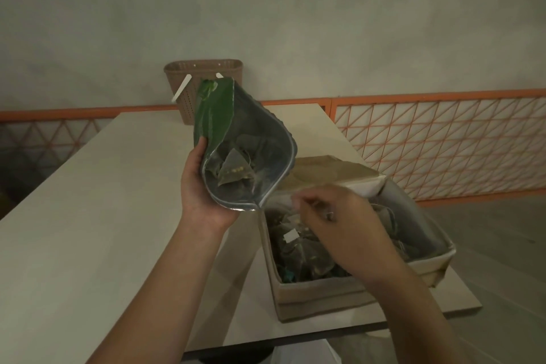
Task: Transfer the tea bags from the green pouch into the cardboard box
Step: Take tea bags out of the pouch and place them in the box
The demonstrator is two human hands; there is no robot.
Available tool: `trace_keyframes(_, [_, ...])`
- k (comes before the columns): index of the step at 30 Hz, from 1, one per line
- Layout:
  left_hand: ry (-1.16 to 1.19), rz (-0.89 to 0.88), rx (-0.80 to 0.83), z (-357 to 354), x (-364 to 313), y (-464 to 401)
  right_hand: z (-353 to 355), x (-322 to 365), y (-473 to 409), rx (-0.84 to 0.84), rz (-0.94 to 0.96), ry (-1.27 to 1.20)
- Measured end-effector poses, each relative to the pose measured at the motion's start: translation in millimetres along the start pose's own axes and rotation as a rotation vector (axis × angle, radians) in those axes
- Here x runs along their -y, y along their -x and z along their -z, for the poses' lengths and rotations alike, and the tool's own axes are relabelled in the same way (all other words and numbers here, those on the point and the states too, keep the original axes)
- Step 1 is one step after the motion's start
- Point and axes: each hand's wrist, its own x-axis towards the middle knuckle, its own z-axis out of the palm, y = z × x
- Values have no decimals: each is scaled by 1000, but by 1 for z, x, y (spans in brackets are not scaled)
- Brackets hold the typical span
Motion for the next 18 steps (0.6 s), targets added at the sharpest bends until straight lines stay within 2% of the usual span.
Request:
trace_keyframes(2, [28, 19, -11, 1, 1, 1, 0, 16, -4, -230, 58, -81])
trace_keyframes(4, [58, 29, -38, 0, 3, 1, -4, 31, -11, -294, 130, -118])
trace_keyframes(9, [72, -16, -98, -6, 4, 7, -27, 58, -45, -215, 292, 105])
trace_keyframes(14, [58, -20, -123, -7, 2, 7, -34, 73, -62, 66, 218, 341])
trace_keyframes(18, [62, -50, -134, -10, -3, 7, -35, 68, -61, 52, 245, 361])
